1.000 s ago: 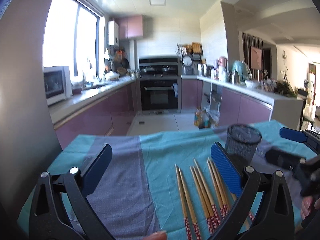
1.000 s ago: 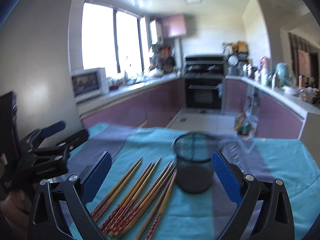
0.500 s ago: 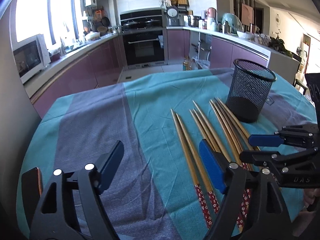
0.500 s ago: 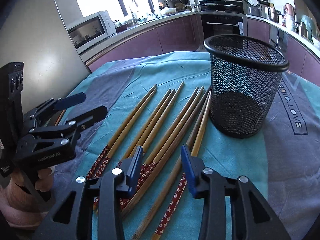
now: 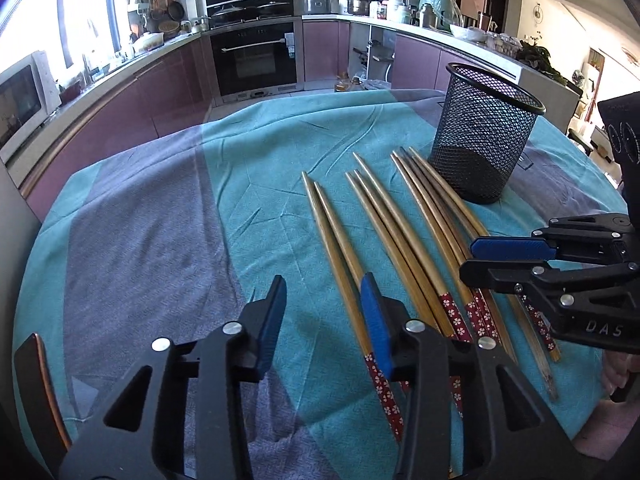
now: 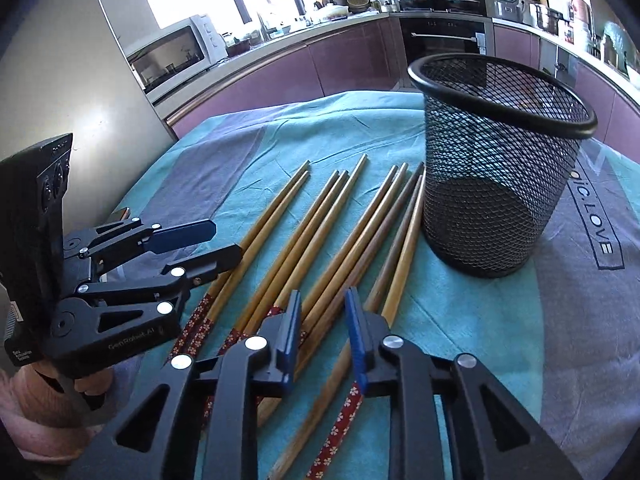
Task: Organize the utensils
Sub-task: 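Move the left tool down to the chopsticks while the right tool approaches them too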
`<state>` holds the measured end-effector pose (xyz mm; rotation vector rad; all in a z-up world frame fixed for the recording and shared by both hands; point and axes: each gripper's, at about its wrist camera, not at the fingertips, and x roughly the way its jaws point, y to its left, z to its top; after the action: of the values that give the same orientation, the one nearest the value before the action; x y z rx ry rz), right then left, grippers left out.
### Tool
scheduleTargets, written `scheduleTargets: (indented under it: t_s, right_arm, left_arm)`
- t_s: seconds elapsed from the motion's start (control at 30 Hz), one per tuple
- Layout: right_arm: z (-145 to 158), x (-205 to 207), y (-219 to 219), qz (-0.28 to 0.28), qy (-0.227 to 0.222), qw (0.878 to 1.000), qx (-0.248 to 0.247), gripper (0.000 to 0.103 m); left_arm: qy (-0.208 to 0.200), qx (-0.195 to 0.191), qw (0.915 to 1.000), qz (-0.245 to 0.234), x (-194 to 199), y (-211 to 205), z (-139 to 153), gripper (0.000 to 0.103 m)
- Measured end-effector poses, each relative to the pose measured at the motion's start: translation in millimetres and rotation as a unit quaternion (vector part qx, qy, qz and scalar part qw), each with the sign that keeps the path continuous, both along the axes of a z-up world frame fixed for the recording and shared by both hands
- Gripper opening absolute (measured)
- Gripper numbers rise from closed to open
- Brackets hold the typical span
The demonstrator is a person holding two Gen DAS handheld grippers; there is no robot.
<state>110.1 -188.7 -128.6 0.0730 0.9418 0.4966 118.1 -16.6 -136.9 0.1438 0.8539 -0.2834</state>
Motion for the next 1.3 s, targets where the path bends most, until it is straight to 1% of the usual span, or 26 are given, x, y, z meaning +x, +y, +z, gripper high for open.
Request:
scheduleTargets:
  t_s: [0.13, 0.2, 0.53, 0.63, 0.77, 0.8, 0.9, 1.07, 1.17, 1.23, 1.3]
  right_arm:
    - [-0.8, 2.2, -1.3, -0.004, 0.008, 1.0, 0.004, 0.018]
    - [-0.9, 2.5, -1.6, -0.007, 0.01, 1.0, 0.005, 0.018]
    - [-1.2, 5.2, 0.3, -0.018, 0.018, 1.0, -0.001, 0.017]
    - [-2.8, 5.9, 2.5, -0.016, 0.017, 1.0, -0.001, 0.019]
    - [-0.8, 5.9, 1.8, -0.01, 0.014, 1.0, 0.004, 0.018]
    - [2.0, 4.4, -1.3, -0.014, 0.01, 1.0, 0.009, 0.018]
    - [8.5, 0.4, -8.3, -0.03, -0.008, 1.0, -0.001, 0.019]
    - [0.2, 6.9, -20.0, -0.058, 0.006, 0.998, -0.01, 0.019]
    - [-2.4, 8.5, -25.4, -0.068, 0.008, 0.998, -0.003, 0.018]
    - [-3.4, 9.7, -26.0, -0.072, 0.009, 0.997, -0.003, 0.017]
    - [-5.2, 10.9, -27.2, -0.072, 0.012, 0.997, -0.003, 0.017]
  left_arm:
    - [0.02, -0.021, 0.9996, -0.005, 2.4, 3.4, -2.6, 0.033]
    - [0.021, -0.02, 0.9996, -0.006, 3.0, 2.1, -3.5, 0.031]
    - [0.027, -0.026, 0.9992, -0.013, 3.1, 4.9, -2.0, 0.03]
    - [0.026, -0.026, 0.9992, -0.015, 1.7, 6.1, -1.2, 0.029]
    - [0.027, -0.028, 0.9991, -0.016, 1.4, 5.8, -0.4, 0.029]
    - [0.027, -0.028, 0.9991, -0.017, 1.8, 6.4, -1.1, 0.029]
    - [0.027, -0.03, 0.999, -0.018, 0.6, 6.7, -0.4, 0.029]
    - [0.027, -0.034, 0.9989, -0.015, 0.4, 8.5, -0.3, 0.029]
    - [0.027, -0.034, 0.999, -0.014, -0.2, 10.0, 0.5, 0.027]
    - [0.028, -0.033, 0.9989, -0.015, -0.6, 10.8, 1.0, 0.023]
    - [0.03, -0.032, 0.9989, -0.016, 0.2, 10.8, 1.1, 0.022]
